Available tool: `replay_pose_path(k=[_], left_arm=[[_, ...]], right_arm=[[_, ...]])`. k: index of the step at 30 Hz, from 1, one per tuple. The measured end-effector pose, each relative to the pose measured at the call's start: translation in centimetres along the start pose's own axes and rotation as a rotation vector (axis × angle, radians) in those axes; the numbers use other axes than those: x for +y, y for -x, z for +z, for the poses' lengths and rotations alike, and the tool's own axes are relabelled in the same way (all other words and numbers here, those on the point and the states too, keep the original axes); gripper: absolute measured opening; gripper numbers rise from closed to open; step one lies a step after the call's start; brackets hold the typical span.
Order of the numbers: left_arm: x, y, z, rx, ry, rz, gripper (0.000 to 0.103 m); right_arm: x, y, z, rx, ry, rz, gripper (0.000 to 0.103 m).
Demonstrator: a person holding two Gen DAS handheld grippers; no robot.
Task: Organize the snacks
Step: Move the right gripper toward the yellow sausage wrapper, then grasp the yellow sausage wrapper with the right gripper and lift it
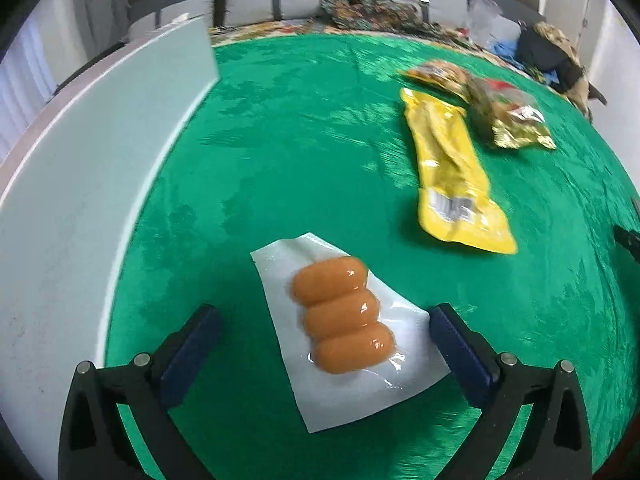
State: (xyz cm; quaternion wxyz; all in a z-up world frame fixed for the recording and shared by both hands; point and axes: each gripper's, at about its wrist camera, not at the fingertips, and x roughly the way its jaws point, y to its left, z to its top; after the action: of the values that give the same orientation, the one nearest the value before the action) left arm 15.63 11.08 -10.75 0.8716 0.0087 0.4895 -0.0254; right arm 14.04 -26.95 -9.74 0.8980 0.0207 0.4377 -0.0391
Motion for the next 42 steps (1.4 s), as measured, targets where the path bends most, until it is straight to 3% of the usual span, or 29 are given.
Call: replay_pose_path(k=[11,24,26,30,32,34,39,41,42], left_arm=[[1.4,0.0,-0.4,-0.068,-0.008,-0.009,0.103],[1.3,-0.1,-0.4,-0.070,-0.007,-0.008,0.103],[1.3,-0.1,-0.4,-0.070,-0.007,-0.007,0.103],[1.3,-0.1,-0.4,-0.070,-0.007,-0.007,0.103],[1.3,-0.1,-0.4,-0.070,-0.008,-0.007,0.103],[1.3,-0.1,-0.4,-0.070,-0.007,-0.007,0.103],[1.3,-0.1,-0.4,-0.070,-0.006,-0.009,0.103],[1.3,-0.1,-0.4,-0.070,-0.006,-0.009,0.103],[1.3,-0.1,-0.4,-0.070,-0.006,-0.009,0.103]], right_arm=[[-0.1,0.0,0.0,0.000,0.000,0.000,0.085],[0.9,0.3,0.0,0.019,0.019,0.007,0.085],[2.8,0.9,0.2,0.062,0.024,0.069,0.083],[11.2,3.1,1.1,0.097,0.063,0.385,0.083],[15.8,2.6,2.2,0.128,0.094,0.453,0.083],[20.9,1.0,4.0,0.138,0.121,0.454,0.083],[29.0,-4.4,6.6,0.236,0.207,0.316,0.085],[30.2,-4.5,6.9,0.218,0.266,0.250,0.076],[30.3,-4.3,6.8,0.221,0.286,0.232,0.067]])
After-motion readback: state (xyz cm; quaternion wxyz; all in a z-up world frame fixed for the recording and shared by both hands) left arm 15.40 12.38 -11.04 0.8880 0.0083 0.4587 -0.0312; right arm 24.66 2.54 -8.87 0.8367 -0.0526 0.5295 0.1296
